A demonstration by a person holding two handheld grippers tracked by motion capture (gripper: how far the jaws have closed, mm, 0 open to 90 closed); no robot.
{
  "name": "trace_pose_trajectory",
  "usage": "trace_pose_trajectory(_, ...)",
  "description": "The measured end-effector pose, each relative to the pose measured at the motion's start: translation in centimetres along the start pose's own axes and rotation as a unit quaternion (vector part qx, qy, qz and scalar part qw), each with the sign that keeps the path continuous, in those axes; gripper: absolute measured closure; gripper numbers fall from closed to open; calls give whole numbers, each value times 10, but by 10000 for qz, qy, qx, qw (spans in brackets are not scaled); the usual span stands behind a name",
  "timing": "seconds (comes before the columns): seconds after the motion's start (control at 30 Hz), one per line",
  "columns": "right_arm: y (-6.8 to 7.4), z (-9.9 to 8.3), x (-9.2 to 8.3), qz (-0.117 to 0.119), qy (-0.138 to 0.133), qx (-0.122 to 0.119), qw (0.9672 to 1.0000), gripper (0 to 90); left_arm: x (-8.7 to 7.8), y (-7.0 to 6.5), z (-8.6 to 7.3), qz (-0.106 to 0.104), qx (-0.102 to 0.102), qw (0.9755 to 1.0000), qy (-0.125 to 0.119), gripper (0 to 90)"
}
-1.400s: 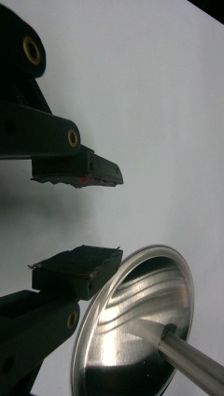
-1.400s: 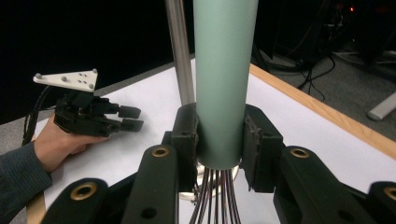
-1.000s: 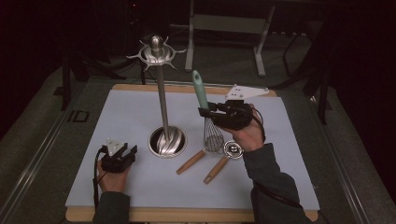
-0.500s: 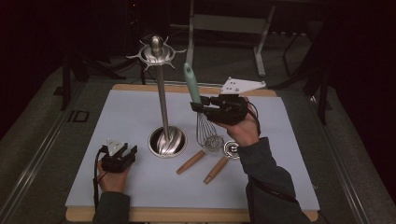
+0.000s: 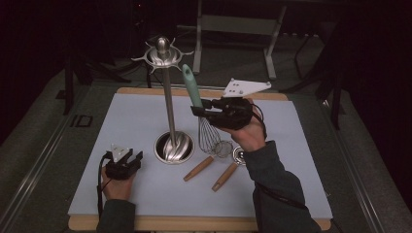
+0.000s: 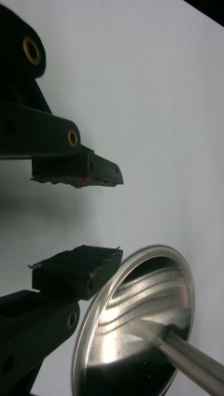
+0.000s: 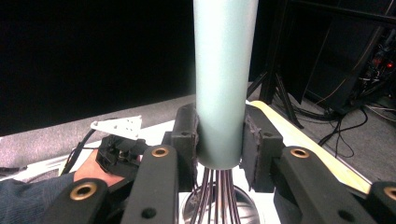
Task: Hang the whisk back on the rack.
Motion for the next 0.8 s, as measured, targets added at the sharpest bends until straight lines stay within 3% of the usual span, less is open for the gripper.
trace_pose_trajectory(0.27, -4, 1, 14, 29, 71, 45, 10000, 691, 0, 0, 0, -6, 2, 10000, 6, 580)
trace_pose_trajectory(0.4, -4, 1, 20, 81, 70, -70, 9999, 690, 0, 0, 0, -6, 5, 10000, 5, 580)
trace_pose_trajectory(0.8, -8, 1, 38, 156, 105, 61, 9998, 679, 0, 0, 0, -15, 5, 10000, 10, 579)
Point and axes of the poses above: each handheld gripper's, and its own axes: x roughly forward along the jaws, z roughly out of its top, y roughly to its left, the point moved 10 cm from there along x, roughly forward along the jaws
